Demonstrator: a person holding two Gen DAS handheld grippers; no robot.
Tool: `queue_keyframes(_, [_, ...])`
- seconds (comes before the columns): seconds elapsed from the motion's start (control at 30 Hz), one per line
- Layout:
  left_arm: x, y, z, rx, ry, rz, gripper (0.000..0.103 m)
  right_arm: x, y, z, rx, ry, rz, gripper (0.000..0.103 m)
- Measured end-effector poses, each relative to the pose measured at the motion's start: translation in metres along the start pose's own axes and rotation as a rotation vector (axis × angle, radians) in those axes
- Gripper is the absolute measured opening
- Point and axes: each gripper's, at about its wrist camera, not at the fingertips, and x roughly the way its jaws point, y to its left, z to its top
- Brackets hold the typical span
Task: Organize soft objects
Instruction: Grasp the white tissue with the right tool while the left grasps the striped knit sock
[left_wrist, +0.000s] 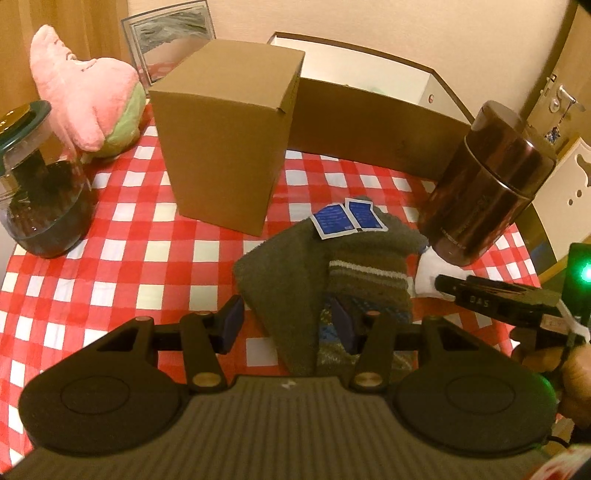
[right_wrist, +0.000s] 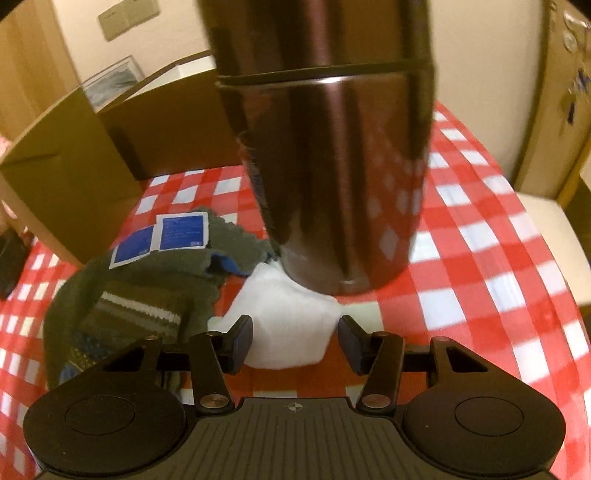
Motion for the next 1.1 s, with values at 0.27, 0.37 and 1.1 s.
queue_keyframes(0.27, [0.019, -0.014, -0.003, 0.066, 0.026, -0.05, 0.049, 0.004, 0.021, -0.012, -0.21, -0.025, 0.022, 0.005])
queue_keyframes(0.37, [0.027, -0.021, -0.007, 0.093, 0.042, -0.084, 0.049, 0.001, 0.021, -0.016, -0.241, -0.011, 0.037, 0.004])
queue_keyframes(1.1, [0.085, -0.041, -0.017, 0.152, 0.06, -0.144, 0.057, -0.05, -0.034, -0.04, -0.075, 0.064, 0.014, 0.009])
